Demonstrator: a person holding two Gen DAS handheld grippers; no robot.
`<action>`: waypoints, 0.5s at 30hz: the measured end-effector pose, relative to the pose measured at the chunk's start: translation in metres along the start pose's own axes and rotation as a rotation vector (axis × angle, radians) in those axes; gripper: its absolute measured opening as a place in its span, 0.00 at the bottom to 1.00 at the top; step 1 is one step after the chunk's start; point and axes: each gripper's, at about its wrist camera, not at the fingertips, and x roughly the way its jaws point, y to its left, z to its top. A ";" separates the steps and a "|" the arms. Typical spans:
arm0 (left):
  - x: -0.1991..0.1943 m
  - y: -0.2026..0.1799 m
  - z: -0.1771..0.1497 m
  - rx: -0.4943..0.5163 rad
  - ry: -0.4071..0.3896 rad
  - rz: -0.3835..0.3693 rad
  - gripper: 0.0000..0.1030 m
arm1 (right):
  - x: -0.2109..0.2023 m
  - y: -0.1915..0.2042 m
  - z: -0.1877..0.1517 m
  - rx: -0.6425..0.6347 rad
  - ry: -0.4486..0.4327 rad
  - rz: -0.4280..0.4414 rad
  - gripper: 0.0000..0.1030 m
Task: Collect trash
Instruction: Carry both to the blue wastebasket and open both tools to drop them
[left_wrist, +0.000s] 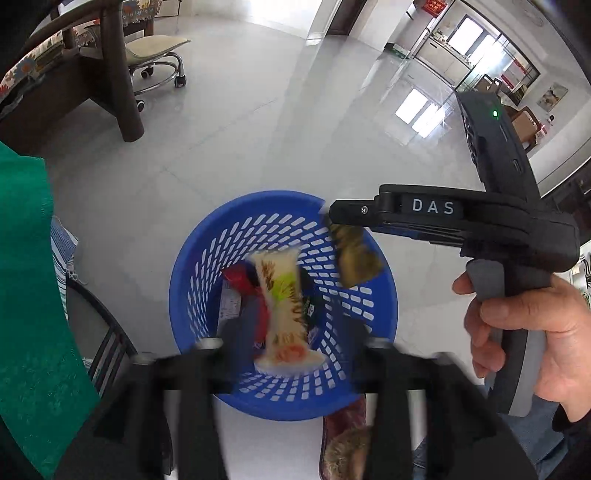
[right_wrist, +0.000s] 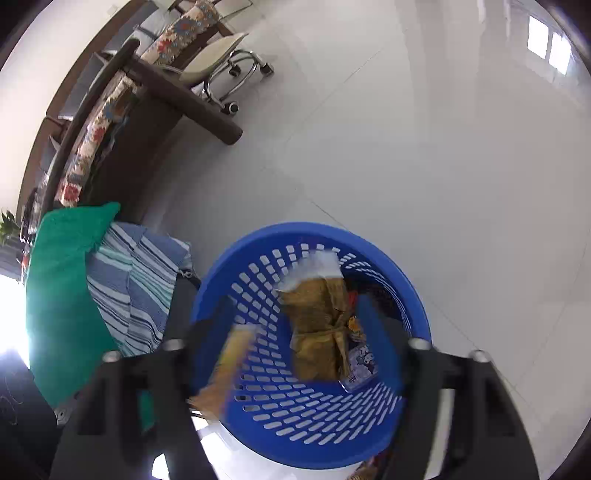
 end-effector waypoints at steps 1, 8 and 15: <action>-0.006 -0.001 0.000 -0.005 -0.029 0.012 0.76 | -0.006 -0.001 0.000 0.011 -0.015 -0.003 0.81; -0.079 -0.015 -0.002 0.009 -0.208 0.173 0.89 | -0.074 0.013 -0.009 0.001 -0.121 -0.080 0.86; -0.171 -0.052 -0.030 0.081 -0.321 0.206 0.95 | -0.184 0.060 -0.073 -0.219 -0.300 -0.120 0.96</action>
